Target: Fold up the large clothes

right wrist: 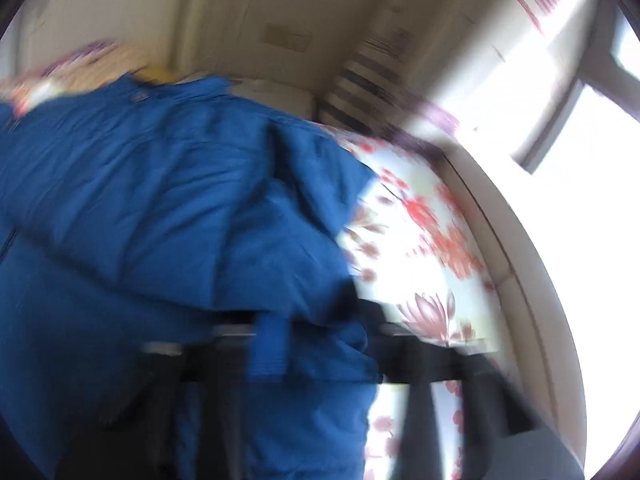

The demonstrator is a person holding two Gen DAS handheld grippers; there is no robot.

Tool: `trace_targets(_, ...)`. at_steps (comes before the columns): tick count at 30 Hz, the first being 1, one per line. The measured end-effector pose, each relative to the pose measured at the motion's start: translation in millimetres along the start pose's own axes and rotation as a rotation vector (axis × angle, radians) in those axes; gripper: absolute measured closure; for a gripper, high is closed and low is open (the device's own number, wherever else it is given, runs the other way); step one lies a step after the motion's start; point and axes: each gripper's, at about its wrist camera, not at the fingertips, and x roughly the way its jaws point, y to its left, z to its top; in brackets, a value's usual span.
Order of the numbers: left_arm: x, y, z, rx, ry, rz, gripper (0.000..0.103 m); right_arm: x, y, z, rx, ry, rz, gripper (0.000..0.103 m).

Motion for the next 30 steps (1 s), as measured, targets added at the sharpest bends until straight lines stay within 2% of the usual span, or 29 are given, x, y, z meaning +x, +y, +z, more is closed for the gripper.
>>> trace_targets(3, -3, -1, -3, 0.010, 0.002, 0.003, 0.072, 2, -20, -3, 0.110, 0.003, 0.074, 0.082)
trace_targets(5, -4, -3, -4, 0.023, 0.005, 0.023, 0.072, 5, -20, -3, 0.097, 0.035, 0.086, 0.079)
trace_targets(8, -4, -1, -4, 0.016, 0.010, 0.026, 0.072, -3, -23, -1, 0.095, 0.082, 0.092, 0.061)
trace_targets(9, -4, 0, -3, 0.013, 0.014, 0.027, 0.072, -14, -29, 3, 0.141, 0.058, 0.118, 0.054)
trace_targets(11, -1, 0, -3, 0.010, 0.020, 0.035, 0.072, -33, -34, 10, 0.198, -0.024, 0.102, 0.054)
trace_targets(14, 1, -2, -3, 0.016, 0.023, 0.048, 0.071, -45, -15, 36, 0.165, -0.141, 0.114, 0.054)
trace_targets(15, 1, -2, -3, 0.019, 0.022, 0.052, 0.071, -42, -8, 44, 0.145, -0.153, 0.114, 0.054)
trace_targets(18, 2, -4, -4, 0.026, 0.021, 0.064, 0.071, -10, 18, 80, 0.125, -0.111, 0.165, 0.054)
trace_targets(21, 3, -4, -4, 0.028, 0.021, 0.069, 0.071, 29, 34, 95, 0.078, -0.063, 0.183, 0.054)
trace_targets(23, 4, -3, -4, 0.022, 0.024, 0.062, 0.070, 77, 32, 87, 0.116, 0.100, 0.183, 0.051)
trace_targets(24, 4, -3, -4, 0.020, 0.025, 0.060, 0.070, 88, 28, 83, 0.149, 0.118, 0.225, 0.051)
trace_targets(25, 4, -3, -4, 0.021, 0.026, 0.060, 0.070, 90, 22, 81, 0.194, 0.105, 0.255, 0.051)
trace_targets(27, 5, -3, -4, 0.022, 0.027, 0.062, 0.070, 80, 21, 82, 0.217, 0.112, 0.233, 0.050)
trace_targets(29, 6, -3, -4, 0.021, 0.028, 0.061, 0.070, 53, 30, 82, 0.214, 0.040, 0.253, 0.048)
trace_targets(30, 6, -3, -4, 0.021, 0.029, 0.061, 0.070, 41, 38, 82, 0.190, 0.005, 0.270, 0.042)
